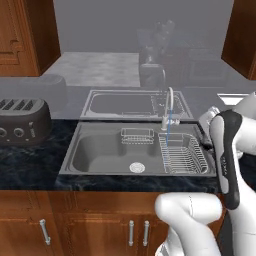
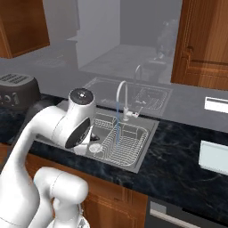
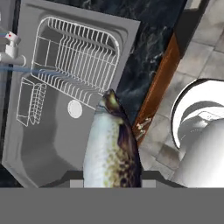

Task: Take the fish out of the fridge, briefly rinse it in the sink, and place it on the tray next to the sink.

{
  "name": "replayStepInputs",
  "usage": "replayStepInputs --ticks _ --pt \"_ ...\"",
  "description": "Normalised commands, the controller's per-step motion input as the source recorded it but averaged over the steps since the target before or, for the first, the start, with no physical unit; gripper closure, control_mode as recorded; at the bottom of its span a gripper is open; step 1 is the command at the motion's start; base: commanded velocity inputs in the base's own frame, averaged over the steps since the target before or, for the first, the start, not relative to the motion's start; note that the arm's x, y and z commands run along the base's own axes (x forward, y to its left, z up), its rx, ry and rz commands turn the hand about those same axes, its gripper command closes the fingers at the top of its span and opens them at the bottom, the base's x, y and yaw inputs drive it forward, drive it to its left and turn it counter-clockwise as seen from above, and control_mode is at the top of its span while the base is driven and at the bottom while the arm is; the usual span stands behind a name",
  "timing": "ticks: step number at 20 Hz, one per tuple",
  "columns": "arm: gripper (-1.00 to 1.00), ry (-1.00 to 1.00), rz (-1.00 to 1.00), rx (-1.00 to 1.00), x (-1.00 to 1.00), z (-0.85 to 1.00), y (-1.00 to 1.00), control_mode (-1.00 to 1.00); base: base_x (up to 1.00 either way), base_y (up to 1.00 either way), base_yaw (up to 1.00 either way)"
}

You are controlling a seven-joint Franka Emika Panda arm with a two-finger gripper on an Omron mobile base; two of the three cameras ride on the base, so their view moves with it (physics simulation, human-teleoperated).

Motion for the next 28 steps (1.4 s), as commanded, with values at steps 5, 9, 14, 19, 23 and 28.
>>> replayStepInputs --ticks 5,9,14,19,23,28 --pt "1.00 -0.01 0.17 0.25 0.51 0.01 -0.46 -1.00 0.00 0.00 0.00" --pt "1.00 0.08 0.00 0.01 0.46 0.00 -0.08 -1.00 0.00 0.00 0.00" --pt "1.00 0.00 0.01 0.05 0.17 -0.13 -0.10 -1.00 0.00 0.00 0.00" --pt "1.00 -0.03 0.02 0.06 0.01 -0.32 0.00 -1.00 0.00 0.00 0.00" --pt "1.00 -0.04 0.02 0.08 0.00 -0.01 0.00 -1.00 0.00 0.00 0.00" --pt "1.00 0.05 0.00 0.15 0.37 -0.05 0.00 -1.00 0.00 0.00 0.00"
